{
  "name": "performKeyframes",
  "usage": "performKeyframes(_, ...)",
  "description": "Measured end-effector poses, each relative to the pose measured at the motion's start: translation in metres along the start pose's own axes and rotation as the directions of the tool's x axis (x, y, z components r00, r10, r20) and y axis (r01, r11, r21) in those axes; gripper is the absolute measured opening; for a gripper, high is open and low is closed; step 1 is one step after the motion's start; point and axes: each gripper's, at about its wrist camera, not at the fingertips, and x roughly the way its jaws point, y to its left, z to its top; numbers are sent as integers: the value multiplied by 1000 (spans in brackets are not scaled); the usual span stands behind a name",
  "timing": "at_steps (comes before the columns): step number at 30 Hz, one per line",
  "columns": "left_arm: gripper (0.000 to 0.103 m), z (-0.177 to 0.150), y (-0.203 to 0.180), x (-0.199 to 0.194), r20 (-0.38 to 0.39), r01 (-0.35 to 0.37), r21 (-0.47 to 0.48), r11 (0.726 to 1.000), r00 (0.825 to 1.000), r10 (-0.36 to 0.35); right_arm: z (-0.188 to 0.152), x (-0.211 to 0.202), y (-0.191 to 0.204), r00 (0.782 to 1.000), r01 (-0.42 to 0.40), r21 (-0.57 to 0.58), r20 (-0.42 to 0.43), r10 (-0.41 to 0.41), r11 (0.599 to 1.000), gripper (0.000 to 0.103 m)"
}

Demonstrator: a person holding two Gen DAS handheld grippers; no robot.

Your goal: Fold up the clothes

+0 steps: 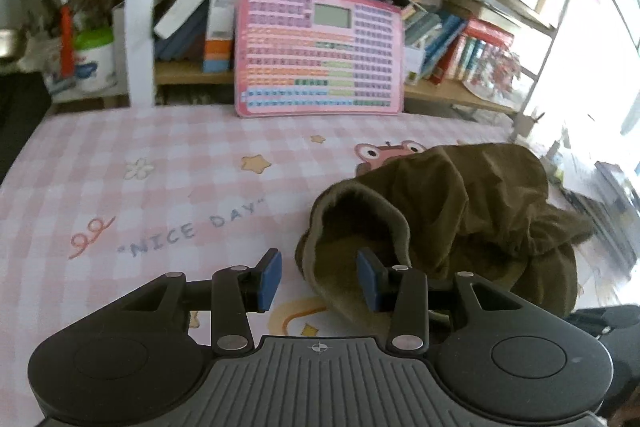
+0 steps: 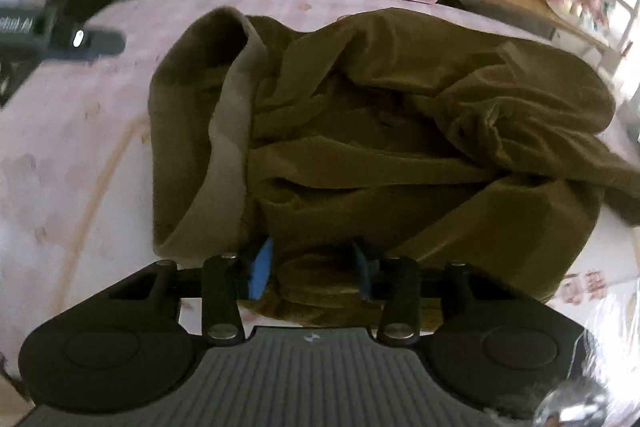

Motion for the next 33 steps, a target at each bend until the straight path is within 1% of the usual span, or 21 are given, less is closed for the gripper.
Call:
performKeyframes(2,41,0,-8,4,-7,5,43,999,1000,-5,-4,-4,-18,999,33,15,-16,-33,999,38)
performKeyframes(3,41,-1,-12,6,-16,12,65,998,1000,-11,-8,-8,-28,998,65,24,-21,-65,998,38)
performKeyframes(5,41,-3,-23,12,-34,31,108,994,999,-28,-14,-13,-49,985,171,36,-33,-169,985,38)
performKeyframes(6,41,-4,-30,15,-43,45,129,991,998,-39,-17,-16,-59,972,234,40,-43,-232,971,39)
performKeyframes(8,41,-7,-42,20,-57,76,159,984,996,-67,-24,-21,-77,931,364,58,-65,-360,930,39)
performKeyframes(9,41,-8,-49,22,-66,96,178,979,994,-86,-26,-27,-83,910,414,79,-68,-409,907,40)
performKeyframes(11,41,-11,-63,27,-84,140,213,967,989,-125,-32,-44,-89,908,417,151,-26,-418,897,41)
performKeyframes(12,41,-12,-71,30,-91,162,229,960,985,-145,-35,-54,-88,916,394,185,2,-401,900,43)
performKeyframes(15,42,-12,-92,38,-109,207,282,937,977,-183,-44,-76,-75,921,361,229,63,-384,904,43)
performKeyframes(18,42,-12,-107,53,-122,202,342,918,978,-170,-46,-82,-58,944,293,233,80,-319,927,43)
performKeyframes(20,42,-13,-117,67,-135,170,398,902,983,-126,-46,-76,-47,943,310,196,57,-327,930,40)
performKeyframes(22,41,-14,-125,80,-124,126,456,881,989,-77,-47,-67,-40,938,338,165,25,-347,927,38)
performKeyframes(23,38,-14,-127,83,-114,114,467,877,991,-68,-48,-61,-39,933,354,157,4,-359,922,35)
performKeyframes(24,17,-13,-129,86,-103,103,478,873,993,-60,-49,-56,-37,929,369,149,-16,-371,917,29)
performKeyframes(25,7,-12,-131,88,-91,92,486,869,994,-54,-50,-53,-37,927,375,147,-26,-375,915,24)
performKeyframes(27,6,-5,-126,70,-16,96,454,886,995,-100,-54,-50,-35,925,379,145,-26,-379,914,17)
performKeyframes(28,5,-1,-119,49,66,107,426,898,987,-149,-55,-52,-33,924,379,142,-17,-381,914,16)
performKeyframes(29,7,-1,-110,31,115,120,406,906,977,-182,-56,-55,-31,927,371,143,-4,-375,917,16)
performKeyframes(31,7,-1,-91,-2,209,148,366,919,949,-236,-58,-62,-26,942,326,136,33,-333,936,16)
performKeyframes(32,7,-5,-81,4,173,140,346,928,962,-210,-58,-64,-24,949,304,123,47,-311,945,16)
performKeyframes(33,7,-13,-70,16,103,134,308,942,980,-173,-58,-62,-21,955,289,106,41,-294,952,16)
